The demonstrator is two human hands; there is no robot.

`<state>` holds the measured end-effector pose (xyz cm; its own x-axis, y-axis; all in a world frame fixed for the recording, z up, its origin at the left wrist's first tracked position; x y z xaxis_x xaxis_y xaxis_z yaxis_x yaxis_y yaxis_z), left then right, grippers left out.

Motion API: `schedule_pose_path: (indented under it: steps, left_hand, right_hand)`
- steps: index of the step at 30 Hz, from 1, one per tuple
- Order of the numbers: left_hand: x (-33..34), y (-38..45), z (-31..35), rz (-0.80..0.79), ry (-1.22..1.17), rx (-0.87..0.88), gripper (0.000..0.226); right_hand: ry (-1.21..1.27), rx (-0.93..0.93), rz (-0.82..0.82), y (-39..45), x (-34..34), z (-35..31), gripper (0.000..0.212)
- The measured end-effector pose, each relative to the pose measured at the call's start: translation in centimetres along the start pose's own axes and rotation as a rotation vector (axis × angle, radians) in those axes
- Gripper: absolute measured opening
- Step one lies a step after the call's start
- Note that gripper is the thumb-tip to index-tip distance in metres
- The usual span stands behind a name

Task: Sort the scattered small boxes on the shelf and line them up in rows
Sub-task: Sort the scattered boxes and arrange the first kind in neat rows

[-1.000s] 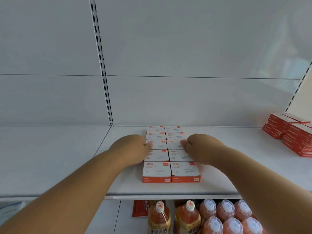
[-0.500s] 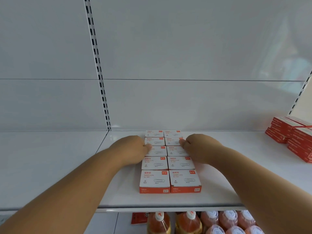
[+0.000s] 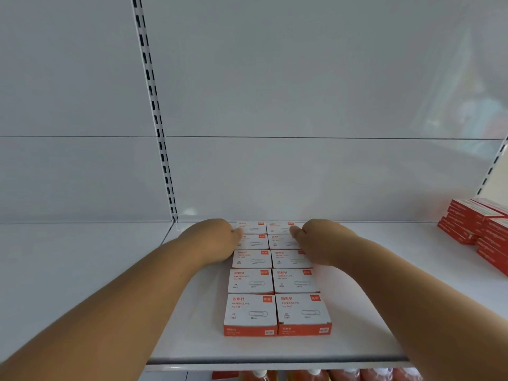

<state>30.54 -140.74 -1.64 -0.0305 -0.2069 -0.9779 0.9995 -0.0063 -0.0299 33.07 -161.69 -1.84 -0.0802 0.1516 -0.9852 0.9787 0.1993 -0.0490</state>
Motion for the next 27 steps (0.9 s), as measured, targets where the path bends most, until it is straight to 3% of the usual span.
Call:
schedule_pose_path:
  steps: [3,13,17,22,27]
  left_hand:
    - [-0.9,0.9,0.0,0.083,0.061,-0.056,0.049]
    - [0.2,2.3,0.5,0.087,0.122,-0.016,0.044]
    - [-0.2,1.6,0.7,0.113,0.101,-0.006,0.049]
    - [-1.9,-1.3,0.6,0.174,-0.019,-0.071,0.045]
    - [-2.6,-8.1,0.9,0.208,0.012,0.012,0.049]
  right_hand:
    - [0.035,0.03,0.049,0.7,-1.1,0.0,0.05]
    - [0.016,0.027,0.007,1.7,0.1,-0.3,0.034]
    - [0.063,0.045,0.036,1.3,-0.4,-0.1,0.041]
    - [0.26,0.052,0.204,-1.8,-1.6,0.0,0.04]
    - [0.145,0.033,0.223,-7.4,-1.7,0.7,0.055]
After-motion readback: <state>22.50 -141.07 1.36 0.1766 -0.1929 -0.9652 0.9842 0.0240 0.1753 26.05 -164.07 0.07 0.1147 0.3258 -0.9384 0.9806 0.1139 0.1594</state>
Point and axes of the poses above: each hand's wrist, its own y-axis towards the middle knuckle, its own x-axis out of the palm, z = x × y, the point moved 9 cm from there along y, towards the middle knuckle, and after that the axes turned 3 degrees about y, right-handed, at the moved point
